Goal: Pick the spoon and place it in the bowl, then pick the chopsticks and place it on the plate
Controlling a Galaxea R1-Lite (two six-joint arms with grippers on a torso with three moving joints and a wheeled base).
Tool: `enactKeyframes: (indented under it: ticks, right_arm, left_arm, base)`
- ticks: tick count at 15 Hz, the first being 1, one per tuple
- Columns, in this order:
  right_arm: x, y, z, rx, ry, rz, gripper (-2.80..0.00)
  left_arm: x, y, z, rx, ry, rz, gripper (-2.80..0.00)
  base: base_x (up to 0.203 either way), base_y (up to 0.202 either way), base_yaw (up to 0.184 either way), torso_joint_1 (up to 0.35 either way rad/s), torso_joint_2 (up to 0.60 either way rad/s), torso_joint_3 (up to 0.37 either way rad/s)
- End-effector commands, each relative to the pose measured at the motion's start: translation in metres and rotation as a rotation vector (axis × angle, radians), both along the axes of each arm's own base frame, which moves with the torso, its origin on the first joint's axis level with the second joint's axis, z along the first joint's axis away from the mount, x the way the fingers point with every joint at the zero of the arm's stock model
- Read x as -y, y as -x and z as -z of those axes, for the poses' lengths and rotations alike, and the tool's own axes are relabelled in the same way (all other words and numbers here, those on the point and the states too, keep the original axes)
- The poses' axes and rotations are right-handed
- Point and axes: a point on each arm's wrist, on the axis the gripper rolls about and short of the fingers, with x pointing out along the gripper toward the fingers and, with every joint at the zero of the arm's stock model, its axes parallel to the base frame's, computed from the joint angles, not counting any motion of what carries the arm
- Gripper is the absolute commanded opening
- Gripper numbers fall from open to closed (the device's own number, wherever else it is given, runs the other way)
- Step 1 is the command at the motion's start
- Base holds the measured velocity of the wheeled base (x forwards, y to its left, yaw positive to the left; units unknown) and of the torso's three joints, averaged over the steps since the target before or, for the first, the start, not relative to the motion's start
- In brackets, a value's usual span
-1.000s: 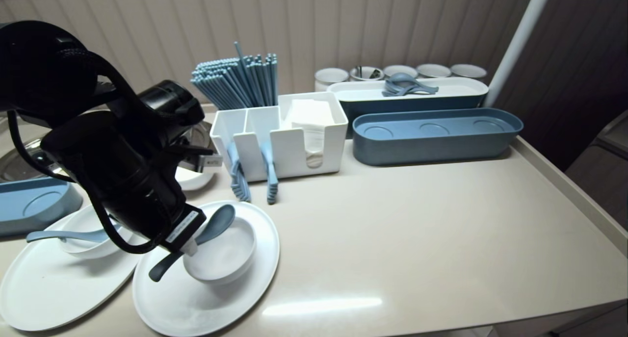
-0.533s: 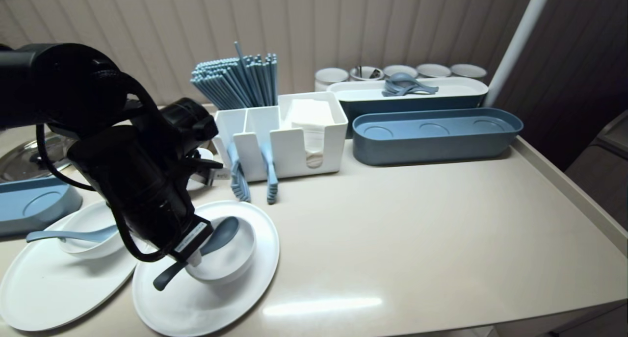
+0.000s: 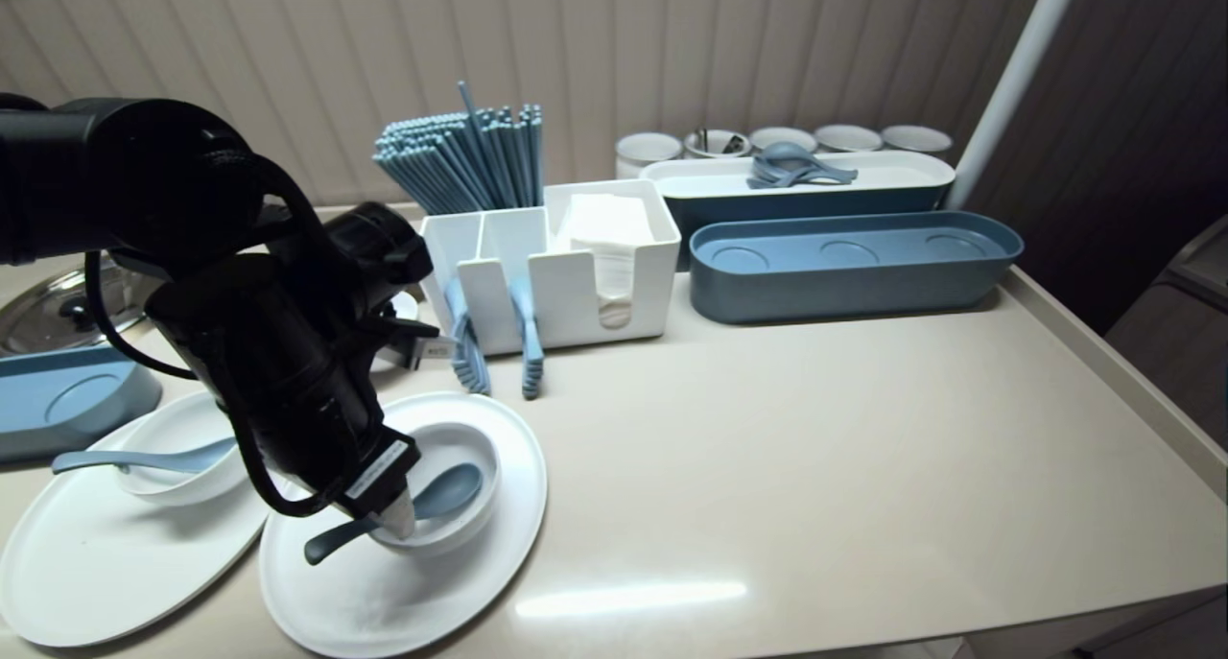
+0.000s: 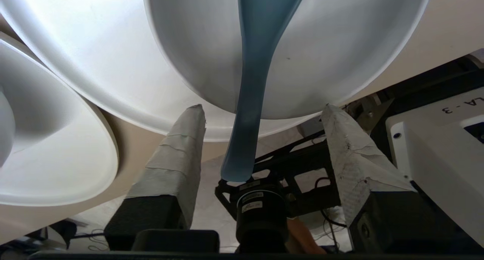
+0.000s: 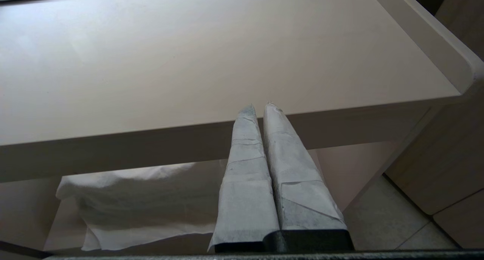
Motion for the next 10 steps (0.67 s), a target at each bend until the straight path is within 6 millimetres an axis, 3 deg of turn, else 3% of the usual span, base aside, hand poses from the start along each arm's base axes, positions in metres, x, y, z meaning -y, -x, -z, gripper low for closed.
enactKeyframes:
  ticks: [1,5,10]
  right_arm:
    - [0.0,0.0,0.0,0.0,-0.002,-0.001,-2.8]
    - [0.0,0.0,0.0,0.001,-0.005,-0.001,-2.8]
    - [0.0,0.0,0.0,0.001,-0.007,-0.001,-2.8]
  left_arm:
    - [-0.001,0.002,-0.004,0.01,0.004,-0.001,0.0]
    - [-0.008,0.003,-0.024,0.09,0.05,-0.036,0.0]
    - [-0.013,0.002,-0.032,0.122,0.07,-0.063,0.0]
  base:
    - [0.0,0.0,0.0,0.0,0.0,0.0]
    - [0.0,0.0,0.0,0.0,0.0,0.0]
    - [0.0,0.0,0.0,0.0,0.0,0.0]
